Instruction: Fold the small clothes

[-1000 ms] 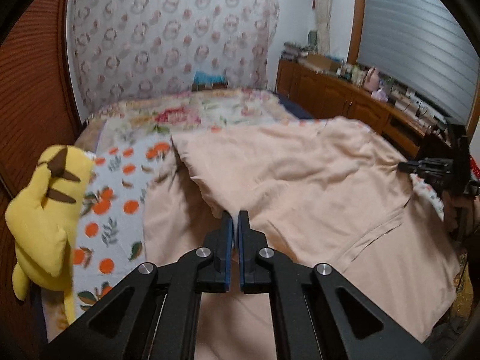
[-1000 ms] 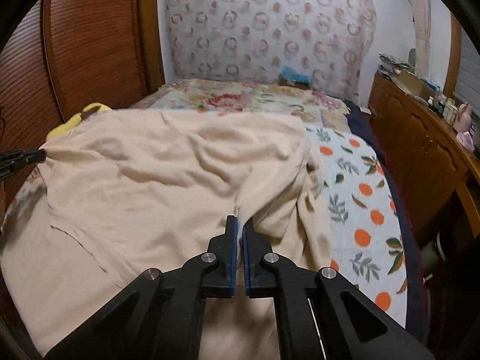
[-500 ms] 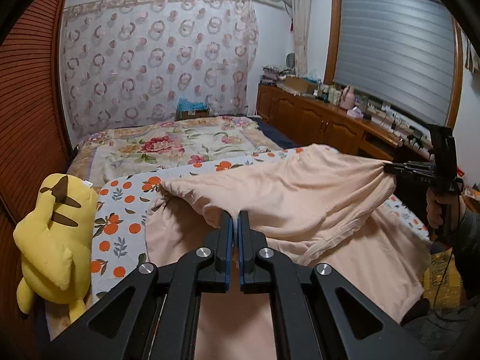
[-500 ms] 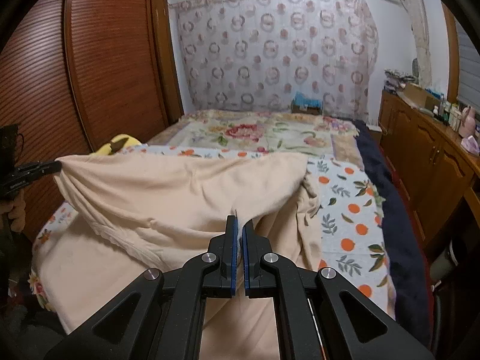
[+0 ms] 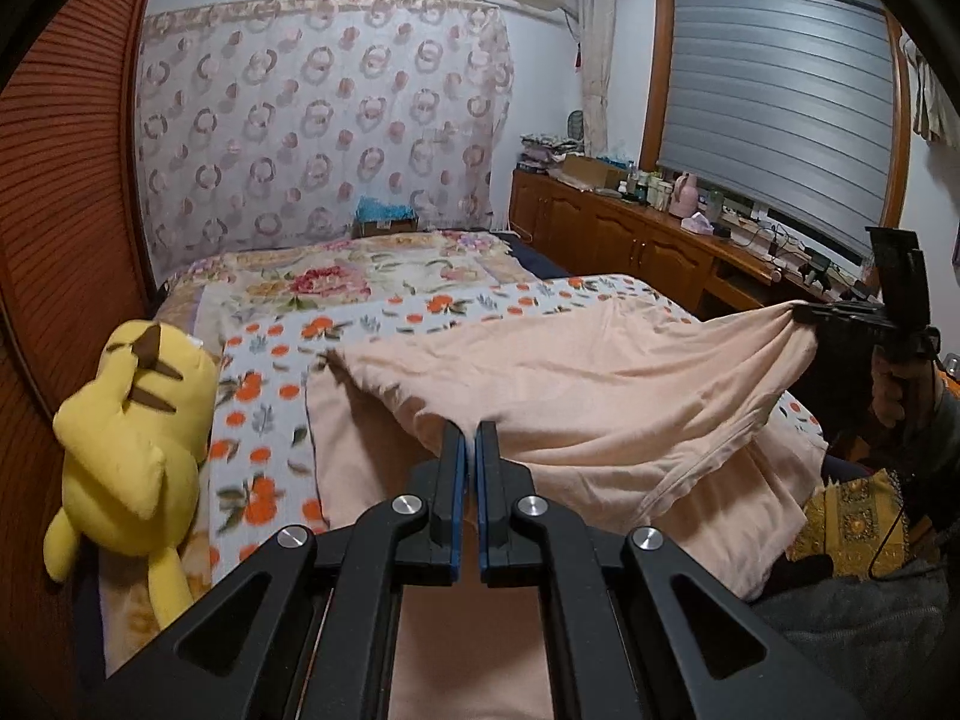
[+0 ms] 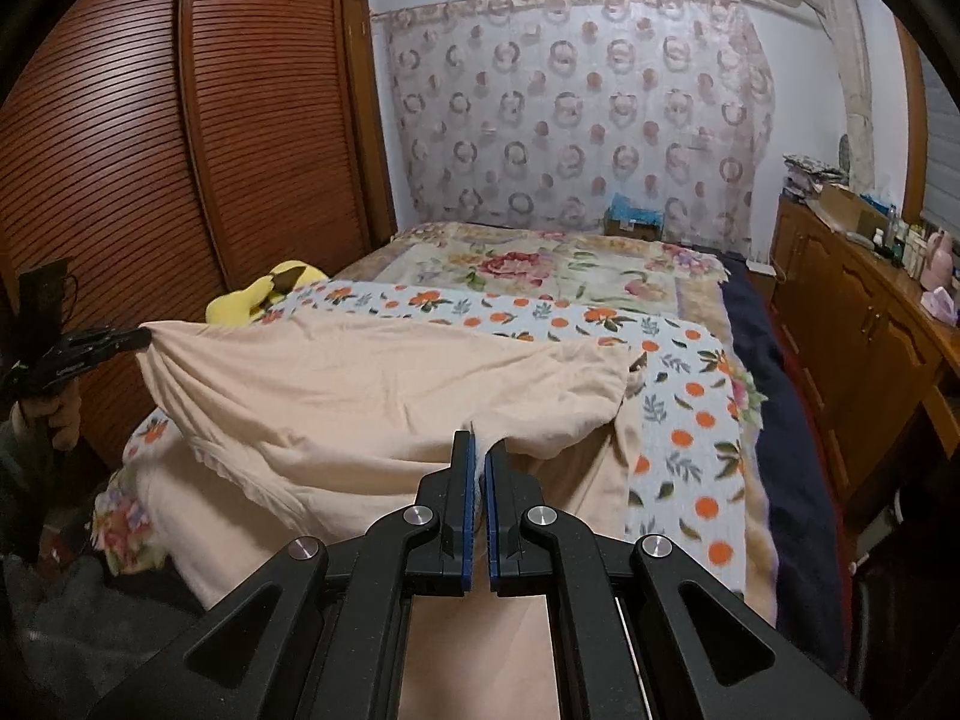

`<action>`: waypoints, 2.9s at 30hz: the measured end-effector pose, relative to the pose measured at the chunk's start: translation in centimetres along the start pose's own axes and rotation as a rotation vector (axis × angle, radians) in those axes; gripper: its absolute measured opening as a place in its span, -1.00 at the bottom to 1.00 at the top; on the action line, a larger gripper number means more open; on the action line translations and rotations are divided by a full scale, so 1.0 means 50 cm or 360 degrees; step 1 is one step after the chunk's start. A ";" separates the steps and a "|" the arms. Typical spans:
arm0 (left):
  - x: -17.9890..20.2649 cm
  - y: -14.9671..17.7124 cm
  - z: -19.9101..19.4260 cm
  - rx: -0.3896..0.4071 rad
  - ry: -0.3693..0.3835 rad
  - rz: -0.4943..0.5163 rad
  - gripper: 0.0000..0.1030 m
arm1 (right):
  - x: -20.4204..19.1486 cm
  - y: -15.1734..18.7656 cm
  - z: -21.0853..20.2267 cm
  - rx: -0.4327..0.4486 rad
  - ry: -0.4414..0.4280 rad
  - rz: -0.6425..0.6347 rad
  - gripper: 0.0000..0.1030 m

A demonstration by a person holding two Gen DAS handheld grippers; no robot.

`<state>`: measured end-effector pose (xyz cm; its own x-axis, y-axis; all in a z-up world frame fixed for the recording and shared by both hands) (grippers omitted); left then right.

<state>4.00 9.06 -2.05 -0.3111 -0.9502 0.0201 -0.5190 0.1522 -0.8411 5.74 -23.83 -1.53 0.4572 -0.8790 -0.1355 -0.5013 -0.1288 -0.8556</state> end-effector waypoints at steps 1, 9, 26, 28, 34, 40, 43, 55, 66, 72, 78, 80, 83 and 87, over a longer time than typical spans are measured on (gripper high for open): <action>0.003 0.005 -0.006 -0.0008 -0.0002 -0.0004 -0.92 | -0.001 0.004 -0.011 -0.0001 -0.0004 0.0001 -0.95; 0.024 0.058 -0.023 -0.0093 -0.0062 -0.0004 -0.92 | -0.017 0.031 -0.073 -0.0083 0.0015 0.0026 -0.95; 0.019 0.184 0.044 -0.0326 -0.0014 -0.0130 -0.92 | 0.020 0.176 0.056 -0.0394 0.0043 0.0127 -0.95; 0.031 0.172 0.024 -0.0288 0.0005 -0.0103 -0.92 | 0.013 0.175 0.043 -0.0385 0.0025 0.0106 -0.95; 0.023 0.146 -0.031 -0.0236 0.0002 -0.0140 -0.92 | 0.014 0.154 -0.019 -0.0342 -0.0073 0.0125 -0.95; 0.003 0.149 -0.034 -0.0281 -0.0086 -0.0164 -0.92 | 0.027 0.147 -0.043 -0.0334 -0.0041 0.0125 -0.95; -0.016 0.163 -0.014 -0.0335 -0.0109 -0.0219 -0.75 | 0.037 0.166 -0.010 -0.0382 0.0013 0.0154 -0.87; -0.033 0.188 0.016 -0.0358 -0.0145 -0.0258 0.45 | -0.005 0.155 0.030 -0.0314 0.0152 0.0011 0.12; -0.038 0.197 0.042 -0.0391 -0.0207 -0.0264 0.47 | -0.072 0.128 0.119 -0.0232 0.0041 -0.0050 0.33; -0.047 0.204 0.046 -0.0402 -0.0231 -0.0273 0.48 | -0.102 0.150 0.203 -0.0316 0.0021 -0.0069 0.33; -0.055 0.220 0.056 -0.0436 -0.0229 -0.0295 0.49 | -0.096 0.160 0.258 -0.0381 0.0008 -0.0049 0.50; -0.060 0.226 0.061 -0.0448 -0.0225 -0.0314 0.49 | -0.093 0.163 0.267 -0.0393 0.0020 -0.0044 0.53; -0.062 0.234 0.064 -0.0438 -0.0198 -0.0357 0.54 | -0.099 0.167 0.277 -0.0378 0.0048 -0.0070 0.59; -0.055 0.232 0.066 -0.0420 -0.0153 -0.0380 0.54 | -0.109 0.172 0.286 -0.0375 0.0119 -0.0126 0.68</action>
<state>1.45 12.53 -13.62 -0.0865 -0.9867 0.1376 -0.7593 -0.0241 -0.6503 9.44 -13.58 -15.27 0.4505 -0.8923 -0.0276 -0.6275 -0.2946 -0.7208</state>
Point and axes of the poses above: each gripper's, at about its wrist camera, not at the fingertips, and z roughly the way its jaws point, x to its right, y to its underside, the point moved 4 cm from there along z, roughly the way its jaws point, and after that the axes turned 6 degrees about z, right-handed, at the moved point
